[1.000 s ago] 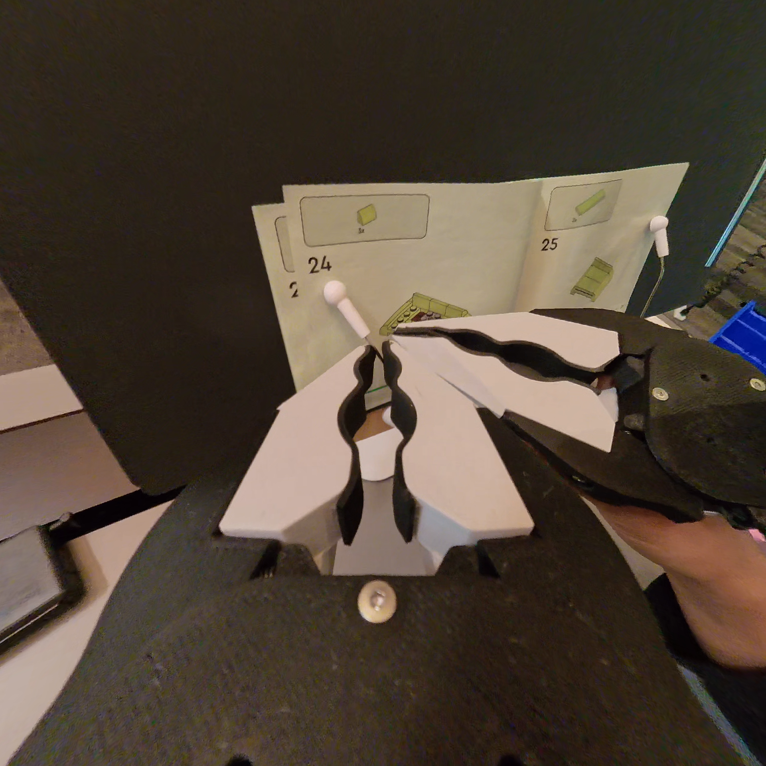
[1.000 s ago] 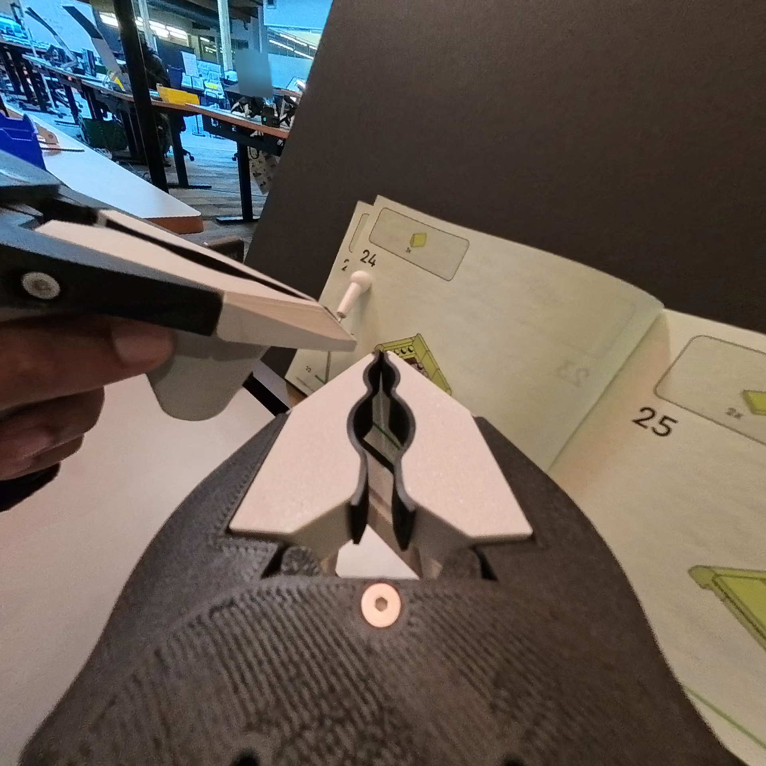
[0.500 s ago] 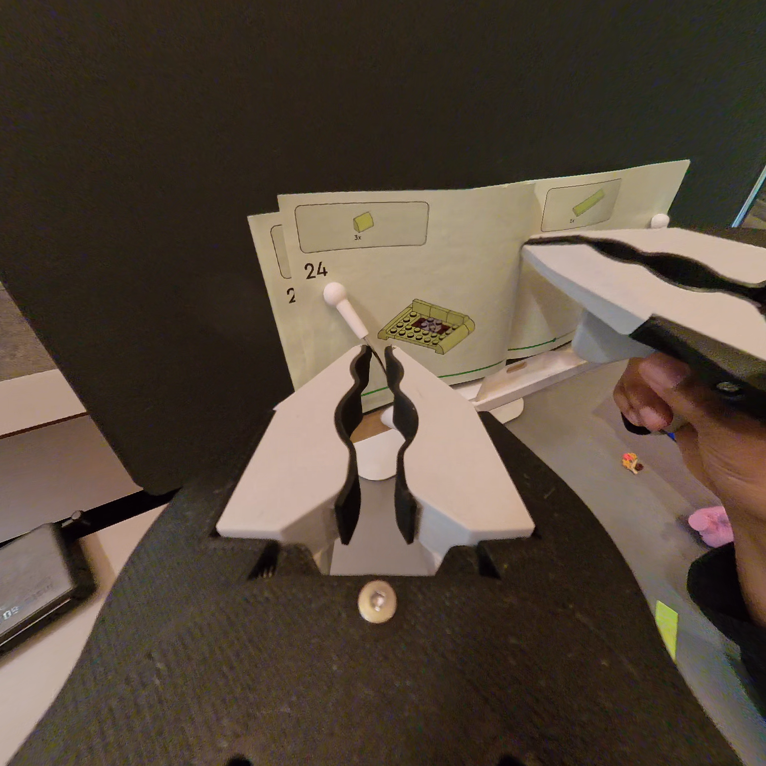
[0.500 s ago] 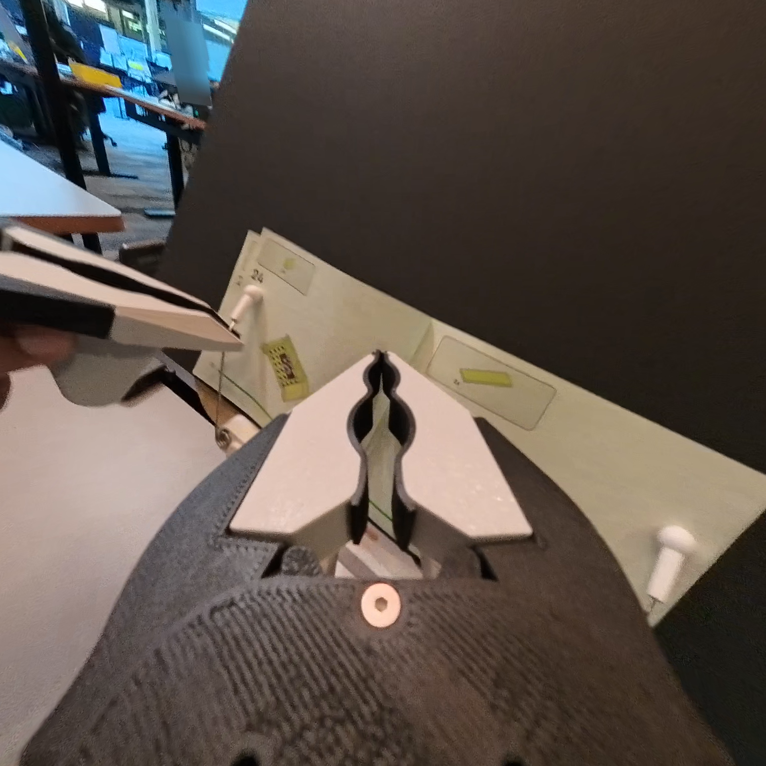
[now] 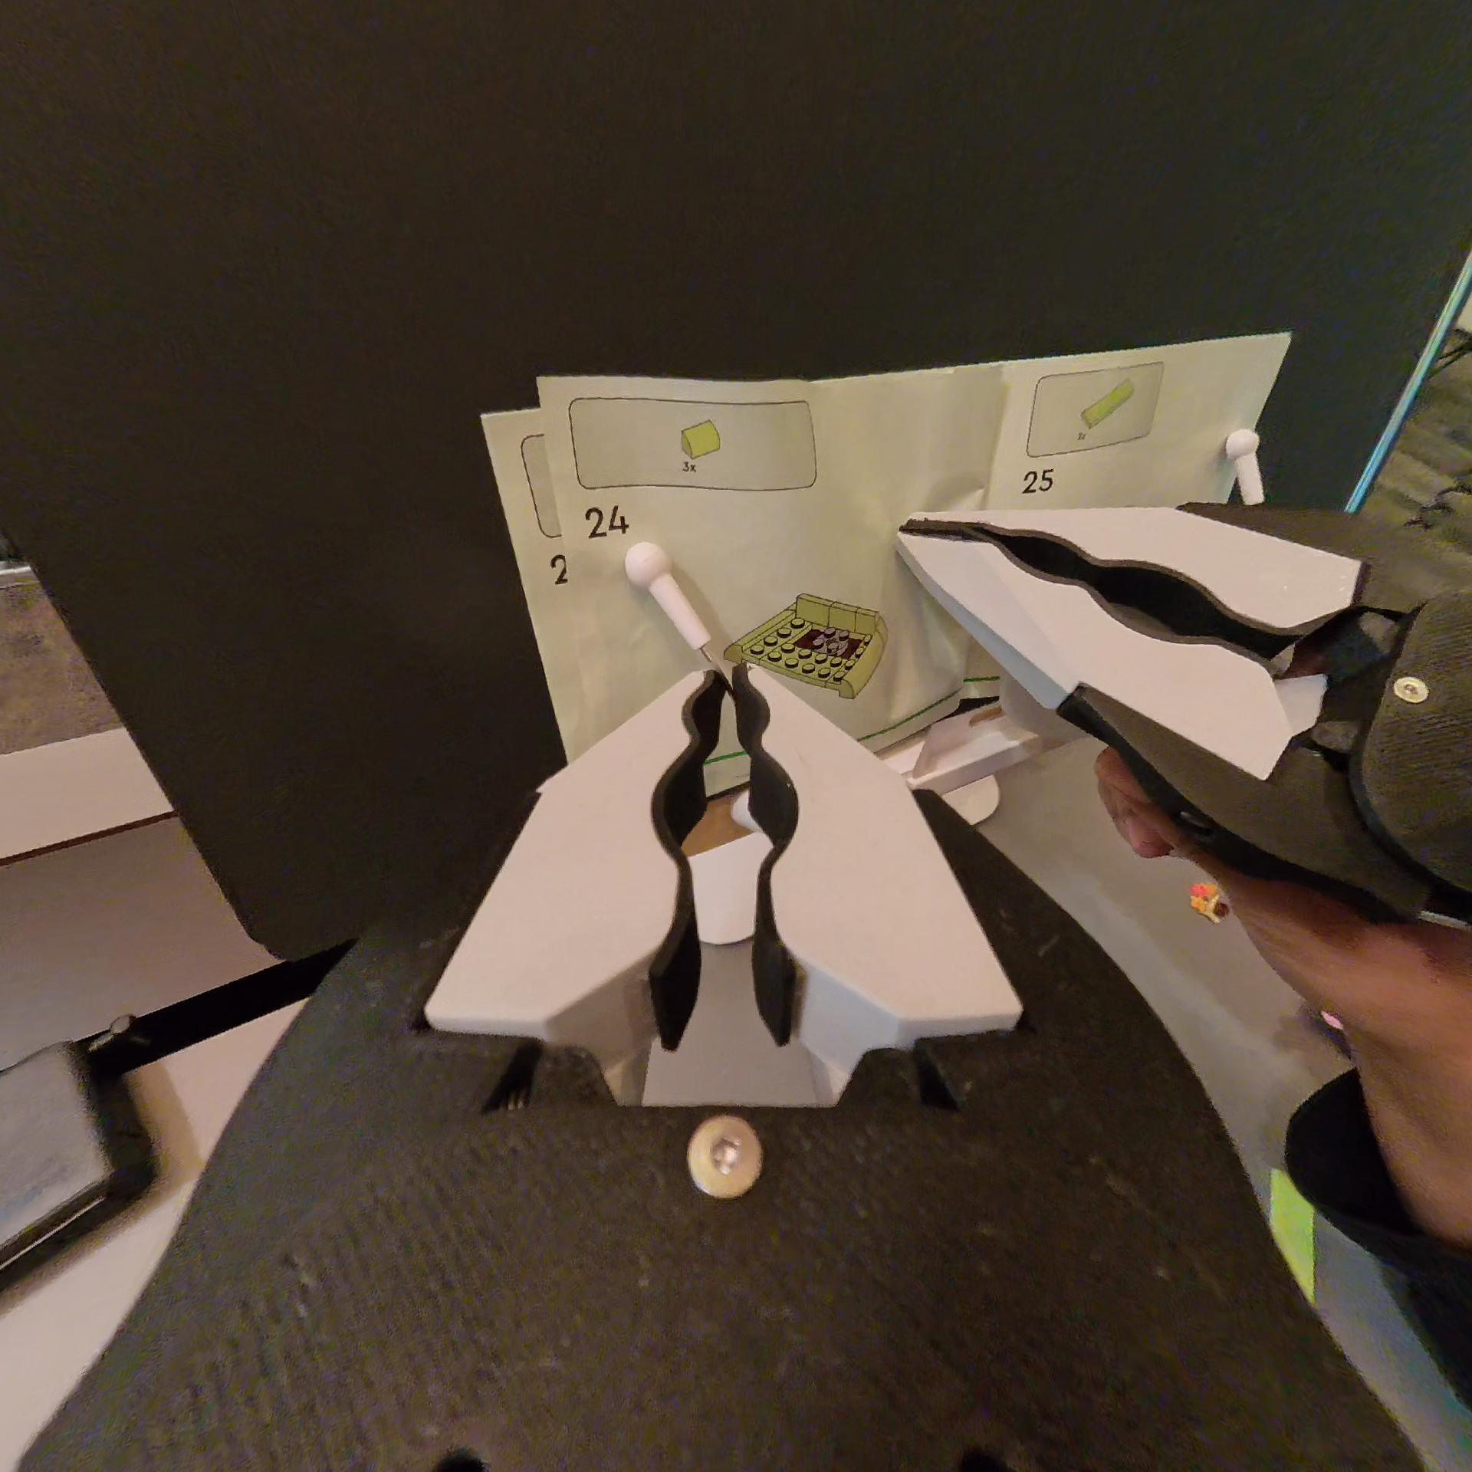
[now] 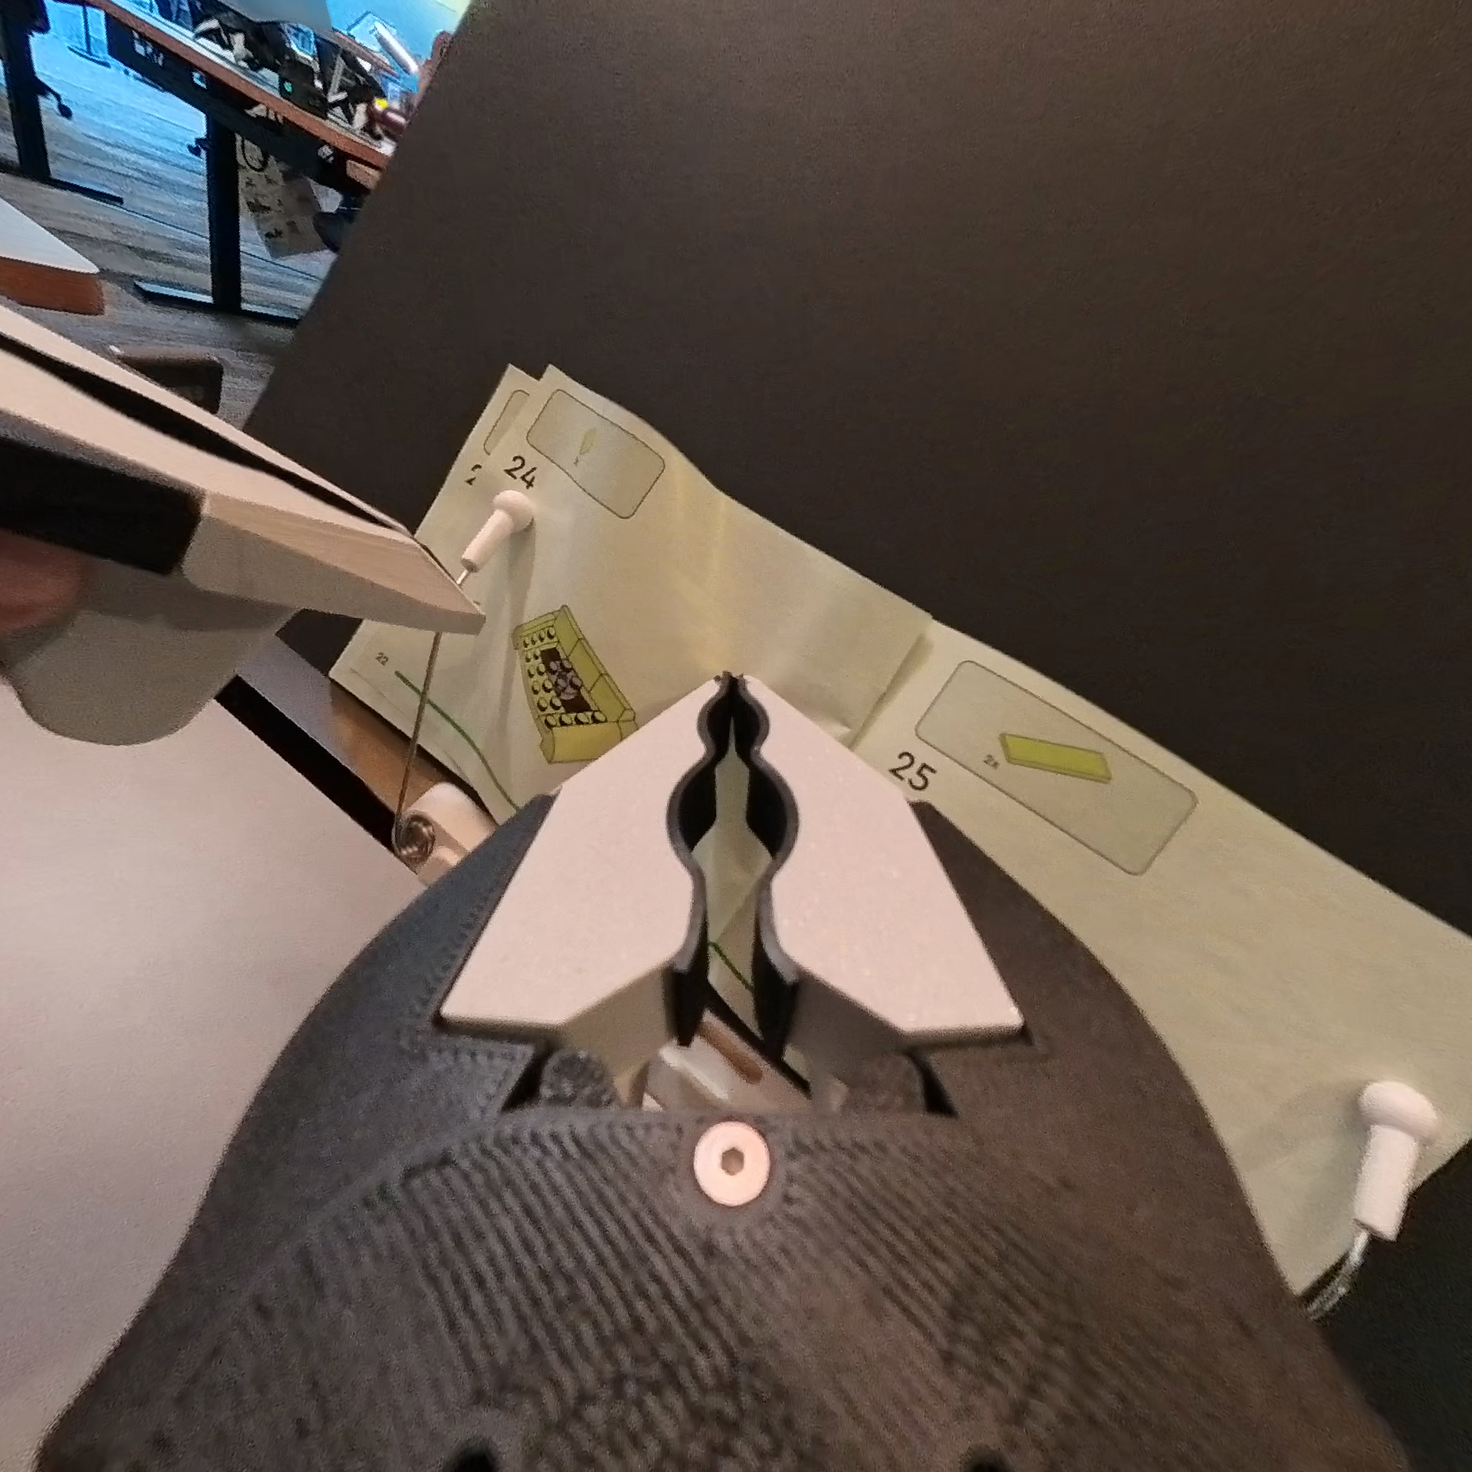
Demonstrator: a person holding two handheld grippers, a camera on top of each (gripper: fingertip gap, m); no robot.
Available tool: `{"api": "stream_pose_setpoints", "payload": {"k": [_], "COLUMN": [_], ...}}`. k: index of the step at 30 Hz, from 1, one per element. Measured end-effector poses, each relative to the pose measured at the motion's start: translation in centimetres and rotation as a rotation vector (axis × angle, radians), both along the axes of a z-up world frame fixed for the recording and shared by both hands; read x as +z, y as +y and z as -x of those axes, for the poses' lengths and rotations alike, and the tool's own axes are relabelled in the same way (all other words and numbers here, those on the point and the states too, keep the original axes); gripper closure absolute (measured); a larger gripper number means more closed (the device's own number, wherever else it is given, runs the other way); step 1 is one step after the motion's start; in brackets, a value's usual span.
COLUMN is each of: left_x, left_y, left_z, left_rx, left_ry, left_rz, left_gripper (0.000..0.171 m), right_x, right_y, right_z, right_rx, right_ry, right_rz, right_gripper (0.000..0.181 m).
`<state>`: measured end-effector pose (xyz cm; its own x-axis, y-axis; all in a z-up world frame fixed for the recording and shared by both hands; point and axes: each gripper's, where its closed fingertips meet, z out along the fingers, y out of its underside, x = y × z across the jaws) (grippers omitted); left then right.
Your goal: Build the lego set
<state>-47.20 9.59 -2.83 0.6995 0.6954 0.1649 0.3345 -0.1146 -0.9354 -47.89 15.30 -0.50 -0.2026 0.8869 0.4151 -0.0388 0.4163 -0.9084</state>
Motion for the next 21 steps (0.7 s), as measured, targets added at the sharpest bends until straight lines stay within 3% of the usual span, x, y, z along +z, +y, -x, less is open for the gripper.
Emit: {"api": "stream_pose_setpoints", "payload": {"k": [21], "left_x": [-0.08], "left_y": [0.11], "left_z": [-0.06], "left_rx": [0.013], "left_ry": [-0.024], "left_rz": [0.015], "left_gripper": [0.17], "right_x": [0.01], "right_y": [-0.38], "right_z": [0.02], "right_rx": [0.056], "right_ry": [-0.027], "right_rz": [0.127], "right_gripper": [0.181]}}
